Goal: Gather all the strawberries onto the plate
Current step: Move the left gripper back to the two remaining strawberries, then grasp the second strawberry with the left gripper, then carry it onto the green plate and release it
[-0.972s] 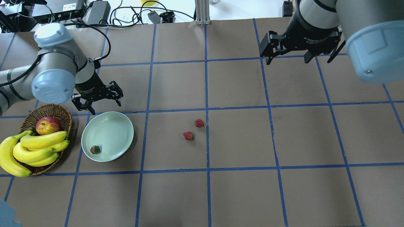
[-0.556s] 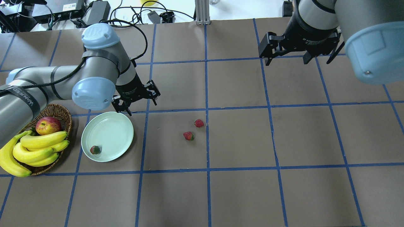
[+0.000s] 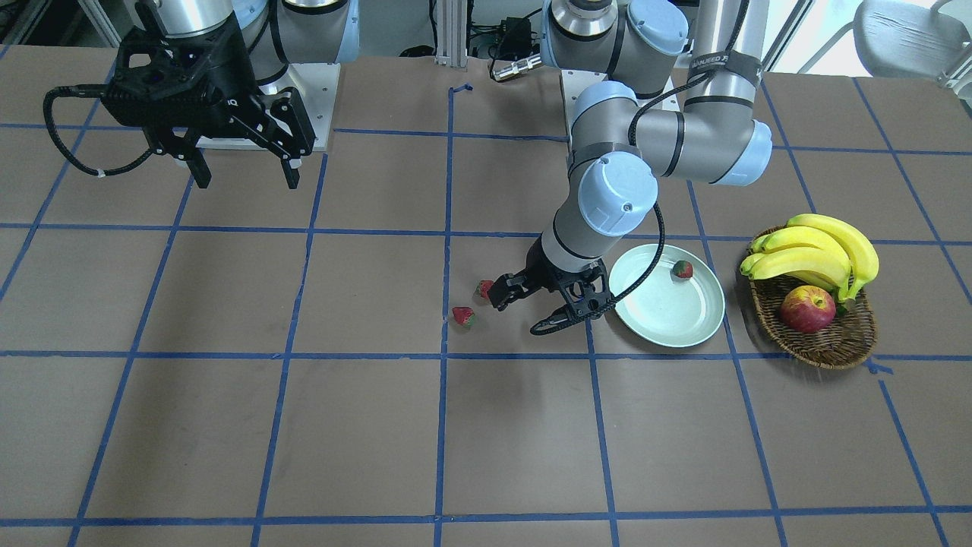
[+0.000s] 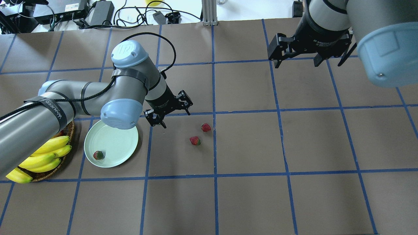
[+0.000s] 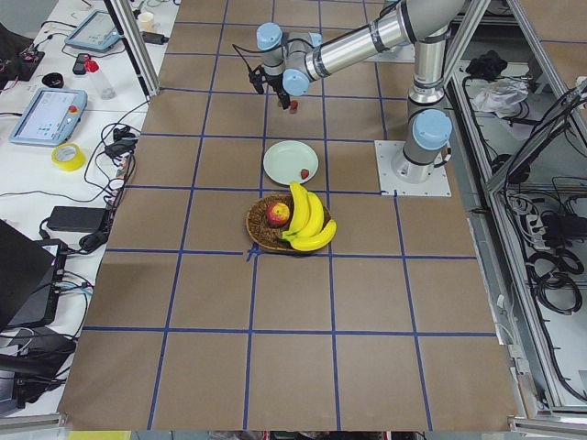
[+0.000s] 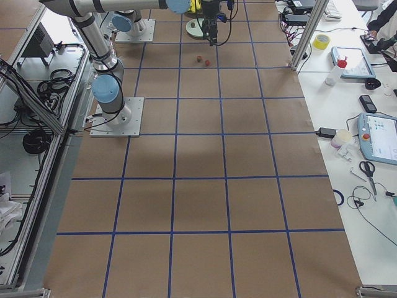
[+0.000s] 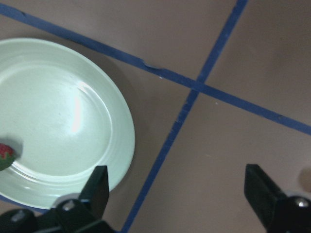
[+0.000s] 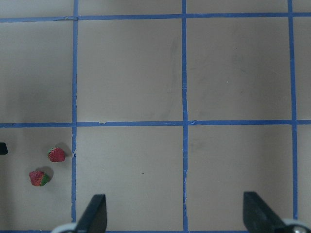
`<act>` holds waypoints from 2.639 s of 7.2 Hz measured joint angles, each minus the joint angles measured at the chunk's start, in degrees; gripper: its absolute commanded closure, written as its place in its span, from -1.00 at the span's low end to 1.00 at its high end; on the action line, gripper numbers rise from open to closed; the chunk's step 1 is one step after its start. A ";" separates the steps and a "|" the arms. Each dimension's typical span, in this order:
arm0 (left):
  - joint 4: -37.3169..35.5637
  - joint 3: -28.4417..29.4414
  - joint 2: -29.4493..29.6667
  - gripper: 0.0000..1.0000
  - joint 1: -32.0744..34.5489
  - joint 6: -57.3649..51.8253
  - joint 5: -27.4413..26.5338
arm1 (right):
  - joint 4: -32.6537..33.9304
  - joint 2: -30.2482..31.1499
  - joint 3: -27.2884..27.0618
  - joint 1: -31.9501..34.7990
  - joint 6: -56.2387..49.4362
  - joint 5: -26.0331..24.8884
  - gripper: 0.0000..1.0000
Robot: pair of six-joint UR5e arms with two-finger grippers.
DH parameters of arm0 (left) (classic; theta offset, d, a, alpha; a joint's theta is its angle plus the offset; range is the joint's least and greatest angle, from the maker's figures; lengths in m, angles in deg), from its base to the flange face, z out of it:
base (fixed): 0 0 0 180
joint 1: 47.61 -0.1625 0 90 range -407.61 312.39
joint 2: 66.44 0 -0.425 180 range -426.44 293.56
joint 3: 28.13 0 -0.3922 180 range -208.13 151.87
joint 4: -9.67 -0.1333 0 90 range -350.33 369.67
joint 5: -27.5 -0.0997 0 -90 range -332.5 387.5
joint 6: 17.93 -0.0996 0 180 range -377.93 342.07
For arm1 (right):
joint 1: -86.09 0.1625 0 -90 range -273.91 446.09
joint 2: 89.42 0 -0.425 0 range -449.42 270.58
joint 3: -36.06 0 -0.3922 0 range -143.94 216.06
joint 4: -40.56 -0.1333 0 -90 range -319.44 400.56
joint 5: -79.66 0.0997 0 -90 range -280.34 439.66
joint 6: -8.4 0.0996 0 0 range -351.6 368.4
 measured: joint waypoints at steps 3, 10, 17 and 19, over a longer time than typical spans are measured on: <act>-2.83 -3.27 0.42 -1.00 1.27 0.43 1.05 | -0.01 0.00 0.00 -0.02 0.00 0.00 -1.00; -3.07 -3.54 3.80 1.00 3.05 5.19 3.79 | 0.07 0.00 0.00 0.01 -0.08 0.00 -1.00; 0.36 3.14 2.43 1.00 1.27 4.16 0.41 | 0.07 -0.04 0.09 0.01 -0.09 0.00 -1.00; 9.87 9.28 1.62 1.00 -4.05 -3.40 -6.48 | 0.07 -0.02 0.09 0.01 -0.09 0.00 -1.00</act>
